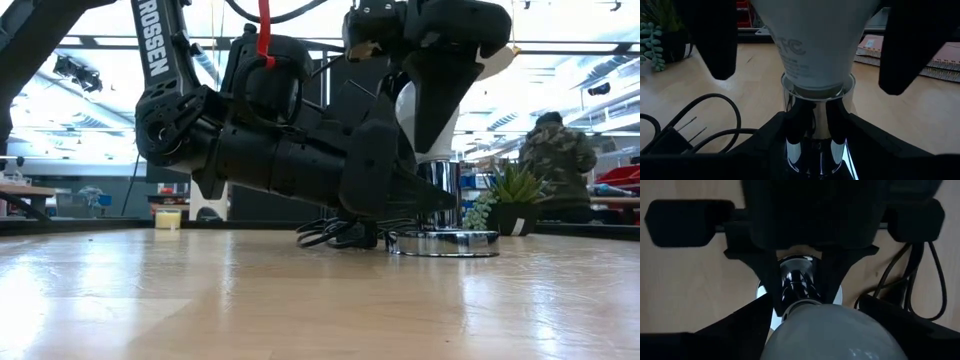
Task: Screw lightbulb
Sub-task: Insert the white lightbulb into the metallic lamp
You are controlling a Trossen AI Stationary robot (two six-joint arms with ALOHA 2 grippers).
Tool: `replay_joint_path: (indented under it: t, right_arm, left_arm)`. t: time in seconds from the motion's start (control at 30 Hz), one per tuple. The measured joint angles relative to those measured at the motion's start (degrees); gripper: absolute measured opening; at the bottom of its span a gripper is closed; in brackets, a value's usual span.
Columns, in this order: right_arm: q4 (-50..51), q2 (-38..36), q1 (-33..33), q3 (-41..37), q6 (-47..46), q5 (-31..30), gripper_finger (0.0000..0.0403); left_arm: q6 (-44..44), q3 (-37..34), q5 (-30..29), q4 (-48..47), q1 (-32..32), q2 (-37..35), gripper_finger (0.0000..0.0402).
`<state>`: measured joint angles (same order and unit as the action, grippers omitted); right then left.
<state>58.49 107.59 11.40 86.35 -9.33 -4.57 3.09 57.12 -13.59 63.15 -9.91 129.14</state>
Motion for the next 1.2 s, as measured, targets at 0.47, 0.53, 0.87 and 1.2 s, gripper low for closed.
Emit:
replay_joint_path:
  t: [0.47, 0.53, 0.87, 1.2]
  right_arm:
    - [0.5, 0.0, 0.2, 0.1, 1.7, 0.8, 0.0305]
    - [1.4, 0.0, 0.2, 0.1, 1.6, 1.0, 0.0305]
    - [1.7, 0.0, 0.2, 0.0, 0.0, 1.0, 0.0305]
    - [3.0, 0.0, 0.0, 0.1, -2.4, 2.5, 0.0305]
  left_arm:
    - [0.1, 0.0, -0.5, -0.3, 0.0, 0.0, 0.018]
    - [0.1, 0.0, -0.5, -0.3, 0.0, 0.0, 0.018]
    - [0.0, 0.0, -0.7, -0.1, 0.0, 0.0, 0.018]
    - [-0.1, 0.0, -0.7, -0.1, 0.0, 0.0, 0.0186]
